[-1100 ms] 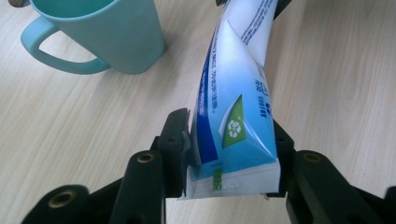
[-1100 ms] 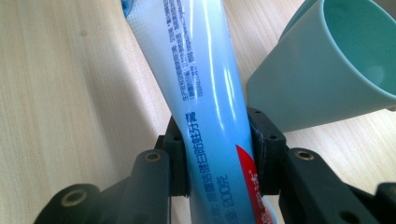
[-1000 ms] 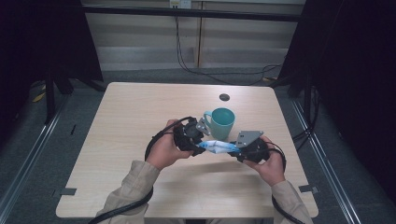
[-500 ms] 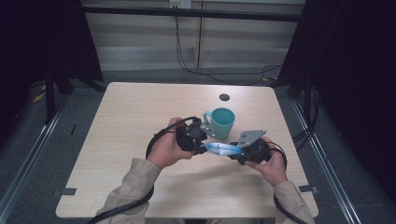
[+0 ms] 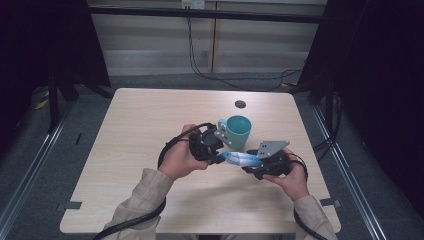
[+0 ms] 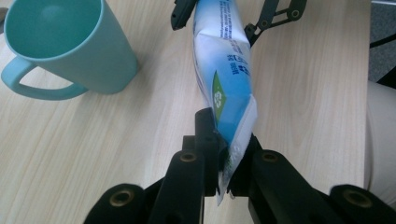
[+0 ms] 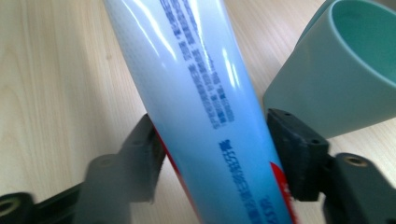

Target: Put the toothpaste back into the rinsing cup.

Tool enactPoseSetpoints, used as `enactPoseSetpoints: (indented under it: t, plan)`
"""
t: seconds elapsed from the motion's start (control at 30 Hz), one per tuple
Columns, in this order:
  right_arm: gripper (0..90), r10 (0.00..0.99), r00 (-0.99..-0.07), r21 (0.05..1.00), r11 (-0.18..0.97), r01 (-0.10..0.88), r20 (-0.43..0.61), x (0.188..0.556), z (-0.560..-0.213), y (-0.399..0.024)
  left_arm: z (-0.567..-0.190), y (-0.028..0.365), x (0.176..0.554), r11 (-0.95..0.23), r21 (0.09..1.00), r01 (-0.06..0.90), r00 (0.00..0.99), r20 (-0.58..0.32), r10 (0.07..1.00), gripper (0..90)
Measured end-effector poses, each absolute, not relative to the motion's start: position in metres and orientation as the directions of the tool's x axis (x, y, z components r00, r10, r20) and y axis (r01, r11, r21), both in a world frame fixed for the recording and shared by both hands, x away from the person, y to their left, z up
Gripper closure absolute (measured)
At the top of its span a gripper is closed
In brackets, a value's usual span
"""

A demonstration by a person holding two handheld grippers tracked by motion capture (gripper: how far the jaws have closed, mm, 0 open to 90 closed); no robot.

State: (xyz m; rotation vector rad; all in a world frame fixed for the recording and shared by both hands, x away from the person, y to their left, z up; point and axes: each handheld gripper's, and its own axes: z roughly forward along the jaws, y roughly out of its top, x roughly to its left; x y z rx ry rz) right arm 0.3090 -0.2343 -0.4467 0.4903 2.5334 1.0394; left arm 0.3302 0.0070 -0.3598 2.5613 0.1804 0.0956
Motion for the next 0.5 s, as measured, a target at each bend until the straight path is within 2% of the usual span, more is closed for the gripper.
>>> enactPoseSetpoints:
  t: [0.07,0.13,0.43,0.5]
  plan:
    - [28.6,0.449,-0.87,0.731,0.66,0.172,-0.201,0.308,-0.442,-0.234,-0.359,0.006,0.331,-0.839,0.533,0.111,0.988,0.033,0.152,86.0]
    - [26.4,0.445,-0.87,0.736,0.659,0.157,-0.213,0.307,-0.438,-0.233,-0.359,0.006,0.331,-0.855,0.508,0.101,0.988,0.052,0.148,86.0]
    - [23.7,0.424,-0.875,0.74,0.661,0.124,-0.232,0.306,-0.426,-0.226,-0.359,0.003,0.331,-0.848,0.519,0.111,0.988,0.036,0.152,86.0]
    - [26.8,0.412,-0.88,0.742,0.661,0.111,-0.235,0.305,-0.424,-0.224,-0.358,0.003,0.332,-0.847,0.52,0.113,0.987,0.038,0.155,86.0]
